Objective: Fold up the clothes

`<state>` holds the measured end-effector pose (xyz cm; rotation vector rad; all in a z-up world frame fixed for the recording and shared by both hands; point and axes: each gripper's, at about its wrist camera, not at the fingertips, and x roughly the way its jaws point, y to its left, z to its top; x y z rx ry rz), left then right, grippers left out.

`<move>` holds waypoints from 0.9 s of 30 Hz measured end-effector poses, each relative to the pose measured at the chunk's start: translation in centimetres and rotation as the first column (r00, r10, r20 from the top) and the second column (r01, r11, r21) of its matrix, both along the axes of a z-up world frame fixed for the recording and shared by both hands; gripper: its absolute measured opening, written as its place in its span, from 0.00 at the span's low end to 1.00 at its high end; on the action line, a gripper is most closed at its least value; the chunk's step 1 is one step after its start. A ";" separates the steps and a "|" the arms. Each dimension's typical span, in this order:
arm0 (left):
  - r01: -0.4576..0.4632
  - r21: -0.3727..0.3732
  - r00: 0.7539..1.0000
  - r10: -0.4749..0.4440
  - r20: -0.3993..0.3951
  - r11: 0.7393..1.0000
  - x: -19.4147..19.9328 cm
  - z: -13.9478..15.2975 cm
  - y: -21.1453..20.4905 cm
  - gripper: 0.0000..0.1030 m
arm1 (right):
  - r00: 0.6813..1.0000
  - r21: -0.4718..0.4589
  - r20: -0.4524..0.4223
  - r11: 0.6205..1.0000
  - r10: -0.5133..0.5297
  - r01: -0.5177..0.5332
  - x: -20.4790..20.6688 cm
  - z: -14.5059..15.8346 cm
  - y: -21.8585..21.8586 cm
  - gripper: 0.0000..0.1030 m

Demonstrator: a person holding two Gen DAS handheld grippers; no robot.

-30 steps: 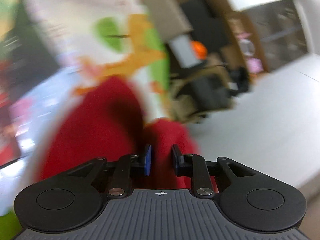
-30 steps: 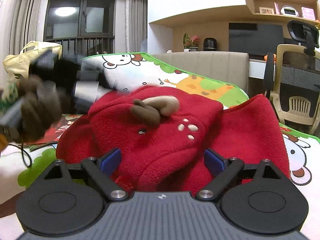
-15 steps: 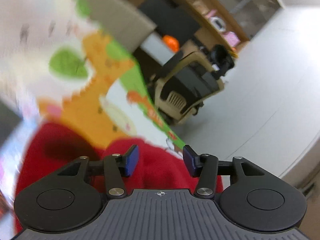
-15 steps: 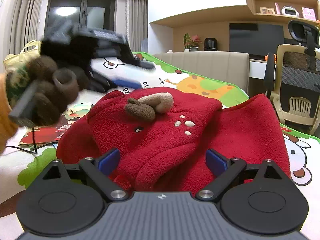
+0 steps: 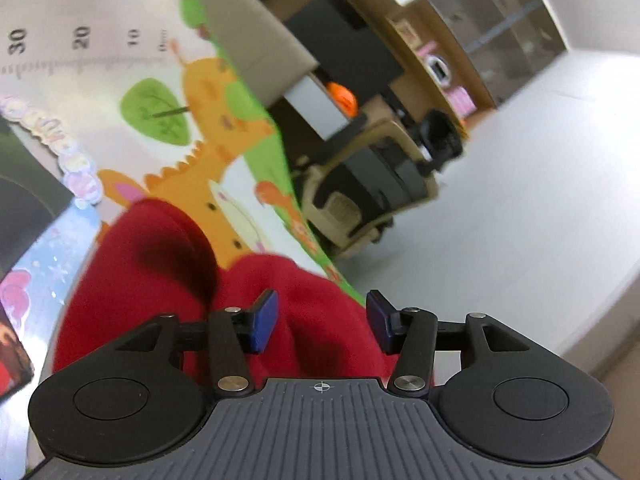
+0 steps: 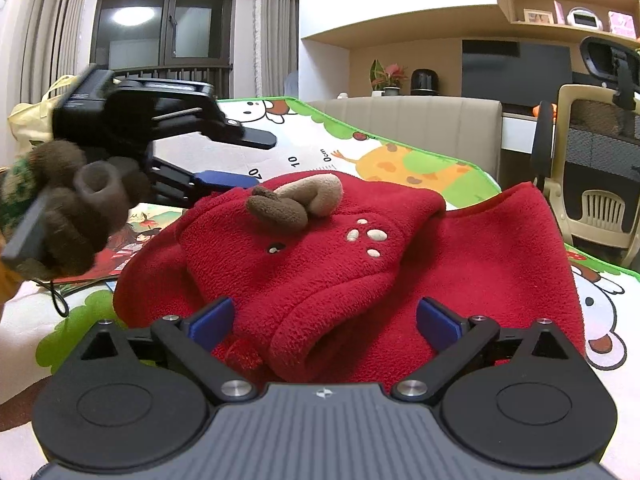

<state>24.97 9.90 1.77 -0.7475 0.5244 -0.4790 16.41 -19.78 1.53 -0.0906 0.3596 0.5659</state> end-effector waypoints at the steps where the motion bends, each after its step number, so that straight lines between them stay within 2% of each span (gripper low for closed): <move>1: 0.006 0.030 1.000 -0.006 -0.006 1.000 -0.4 -0.1 -0.5 0.51 | 1.000 0.000 0.000 1.000 -0.001 0.001 0.0 0.0 0.0 0.96; 5: 0.014 0.217 1.000 -0.016 0.006 0.976 -2.3 0.0 -1.8 0.47 | 1.000 0.017 0.004 1.000 0.011 -0.011 -1.0 1.1 -0.5 0.96; 8: 0.024 0.336 0.997 -0.049 0.065 0.941 -3.6 0.4 -2.5 0.48 | 0.997 0.106 0.032 0.991 0.076 -0.079 -1.8 3.8 -1.4 0.96; 11: 0.030 0.417 0.995 -0.068 0.077 0.908 -4.0 0.2 -3.6 0.49 | 0.988 0.261 -0.026 0.955 0.153 -0.141 -0.5 5.8 -2.1 0.96; 12: 0.029 0.435 0.994 -0.070 0.079 0.900 -4.0 0.1 -3.9 0.49 | 0.984 0.278 -0.054 0.949 0.171 -0.150 0.0 5.8 -1.8 0.96; 13: 0.025 0.441 0.994 -0.069 0.084 0.897 -4.1 0.0 -4.0 0.49 | 0.979 0.286 -0.082 0.945 0.187 -0.156 0.6 5.6 -1.5 0.96; 14: 0.024 0.440 0.994 -0.069 0.085 0.898 -4.3 -0.1 -3.9 0.49 | 0.978 0.249 -0.108 0.957 0.178 -0.147 1.0 5.1 -0.9 0.96; 16: 0.029 0.435 0.994 -0.073 0.085 0.900 -4.5 -0.4 -3.6 0.49 | 0.980 0.092 -0.164 0.991 0.110 -0.096 1.7 2.7 0.7 0.96; 20: 0.033 0.431 0.993 -0.077 0.085 0.902 -4.8 -0.9 -3.2 0.50 | 0.987 -0.084 -0.145 0.993 0.067 -0.080 0.7 0.1 1.4 0.95; 23: 0.030 0.437 0.993 -0.078 0.093 0.899 -5.0 -1.0 -3.2 0.50 | 0.982 0.035 -0.160 0.995 0.097 -0.093 0.7 2.0 -0.1 0.94; 27: 0.025 0.434 0.992 -0.075 0.097 0.901 -5.1 -1.0 -3.2 0.50 | 0.973 0.232 -0.220 0.973 0.076 -0.023 3.2 3.9 -2.4 0.82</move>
